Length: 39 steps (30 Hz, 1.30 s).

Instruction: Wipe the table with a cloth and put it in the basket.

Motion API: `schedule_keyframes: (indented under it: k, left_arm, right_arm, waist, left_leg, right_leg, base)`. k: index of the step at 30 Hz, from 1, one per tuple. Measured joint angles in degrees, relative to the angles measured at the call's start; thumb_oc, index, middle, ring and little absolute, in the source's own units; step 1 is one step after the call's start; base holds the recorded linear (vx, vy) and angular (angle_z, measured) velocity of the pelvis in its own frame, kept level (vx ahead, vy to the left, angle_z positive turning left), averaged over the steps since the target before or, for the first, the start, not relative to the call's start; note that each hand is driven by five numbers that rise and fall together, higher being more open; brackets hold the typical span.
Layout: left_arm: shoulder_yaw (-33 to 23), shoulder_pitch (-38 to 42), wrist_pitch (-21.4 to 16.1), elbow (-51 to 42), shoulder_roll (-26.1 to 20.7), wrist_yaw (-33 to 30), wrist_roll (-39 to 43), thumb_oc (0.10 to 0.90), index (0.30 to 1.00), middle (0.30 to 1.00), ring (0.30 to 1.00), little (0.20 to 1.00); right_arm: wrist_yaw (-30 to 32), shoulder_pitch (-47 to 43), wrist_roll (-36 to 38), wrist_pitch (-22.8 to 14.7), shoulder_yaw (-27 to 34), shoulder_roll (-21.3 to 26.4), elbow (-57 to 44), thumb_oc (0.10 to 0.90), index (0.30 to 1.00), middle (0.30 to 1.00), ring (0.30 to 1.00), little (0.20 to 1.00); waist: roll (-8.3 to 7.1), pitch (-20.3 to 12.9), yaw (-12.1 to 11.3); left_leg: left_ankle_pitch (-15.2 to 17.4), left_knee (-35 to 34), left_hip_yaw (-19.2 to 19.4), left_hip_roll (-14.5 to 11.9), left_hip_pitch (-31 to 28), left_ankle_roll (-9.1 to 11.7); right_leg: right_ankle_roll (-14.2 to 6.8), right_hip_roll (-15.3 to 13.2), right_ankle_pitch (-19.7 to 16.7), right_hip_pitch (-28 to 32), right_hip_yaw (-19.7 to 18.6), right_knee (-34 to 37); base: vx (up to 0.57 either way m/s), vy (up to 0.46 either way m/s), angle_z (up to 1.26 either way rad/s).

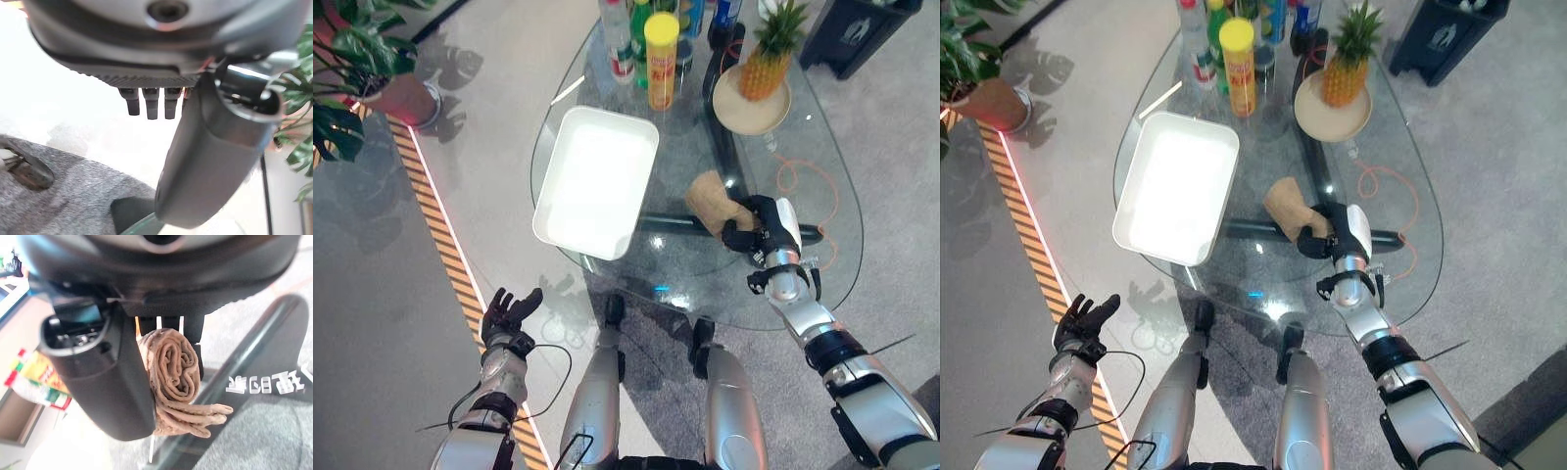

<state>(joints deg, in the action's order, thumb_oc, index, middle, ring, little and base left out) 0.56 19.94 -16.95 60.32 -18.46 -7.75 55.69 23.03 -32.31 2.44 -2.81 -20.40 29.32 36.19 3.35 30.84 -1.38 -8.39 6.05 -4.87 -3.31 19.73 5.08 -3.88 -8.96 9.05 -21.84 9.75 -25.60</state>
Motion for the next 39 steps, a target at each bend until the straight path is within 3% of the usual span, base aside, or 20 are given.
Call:
schedule_keyframes:
  k: [4,9,15,19,23,30,39]
  left_arm:
    - [-2.3,-1.6,-0.6,-2.2,-0.1,0.8,1.6,0.800,0.900,0.900,0.900,0.900]
    - [-4.4,-1.7,-1.3,-5.8,-0.4,2.5,3.6,0.800,0.900,0.900,0.900,0.900]
    - [-0.6,-0.2,-3.5,-19.0,-2.2,6.1,8.8,0.800,0.900,0.900,0.900,0.900]
    - [1.6,2.0,-4.4,-21.0,-2.7,10.1,9.9,0.800,0.900,0.900,0.900,0.900]
    - [4.9,5.1,-4.2,-22.4,-2.7,15.1,12.8,0.800,0.900,0.900,0.900,0.900]
    - [5.5,5.9,1.0,-28.1,-2.0,21.3,18.0,0.800,0.900,0.900,0.900,0.900]
    - [8.8,7.4,10.0,-32.0,-0.7,22.2,19.8,0.800,0.900,0.900,0.900,0.900]
  right_arm:
    - [0.1,4.2,0.0,-0.2,1.1,0.1,-2.3,0.100,0.300,0.300,0.300,0.200]
    - [0.1,4.4,0.0,-0.4,2.5,0.3,-5.6,0.100,0.300,0.300,0.300,0.200]
    - [0.1,2.4,-0.2,-2.4,2.5,1.1,-7.2,0.100,0.300,0.300,0.300,0.200]
    - [0.1,2.6,-0.2,-2.4,2.1,0.7,-7.4,0.100,0.300,0.300,0.300,0.200]
    - [0.1,2.5,-0.2,-2.8,2.1,1.8,-7.6,0.100,0.300,0.300,0.300,0.200]
    - [0.0,2.5,-0.8,-3.4,1.5,1.2,-10.6,0.100,0.300,0.300,0.300,0.200]
    - [-1.2,2.2,-1.2,-7.9,1.4,-0.1,-21.9,0.100,0.300,0.300,0.300,0.200]
  waist:
    - [0.09,-0.3,0.0]
    - [0.20,-0.4,0.0]
    - [0.83,-0.4,-0.4]
    - [1.65,-0.3,0.3]
    - [2.18,-0.2,0.6]
    - [2.31,0.0,0.6]
    - [2.23,0.0,0.3]
  left_leg:
    - [-0.1,-1.4,-0.1,-0.1,-4.1,0.0]
    - [-0.1,-1.9,0.1,-0.1,-5.4,0.0]
    - [0.5,0.0,-0.1,0.5,-2.4,0.3]
    - [0.6,0.4,0.1,-0.1,-2.0,0.2]
    - [0.4,2.5,0.8,0.0,1.3,0.6]
    - [0.4,3.1,1.2,-0.1,2.4,0.7]
    - [0.4,3.1,1.2,-0.1,2.6,0.7]
  right_leg:
    - [-0.1,0.0,-0.1,5.1,1.0,2.4]
    - [-0.2,-0.1,0.0,6.2,1.0,2.4]
    - [0.5,-1.0,2.8,1.1,0.3,-3.9]
    - [1.8,-0.4,2.4,0.3,0.3,-4.3]
    - [1.2,-0.2,1.9,-2.6,-0.8,-4.7]
    - [1.2,-0.2,1.9,-3.4,-0.9,-4.5]
    - [1.1,-0.1,2.4,-3.5,-0.9,-4.5]
  base:
    - [0.06,-0.029,0.07]
    - [-0.02,0.007,0.00]
    - [-0.09,0.018,0.03]
    - [-0.10,0.034,-0.06]
    - [-0.07,0.020,-0.10]
    - [0.00,0.000,-0.01]
    - [0.01,-0.014,0.00]
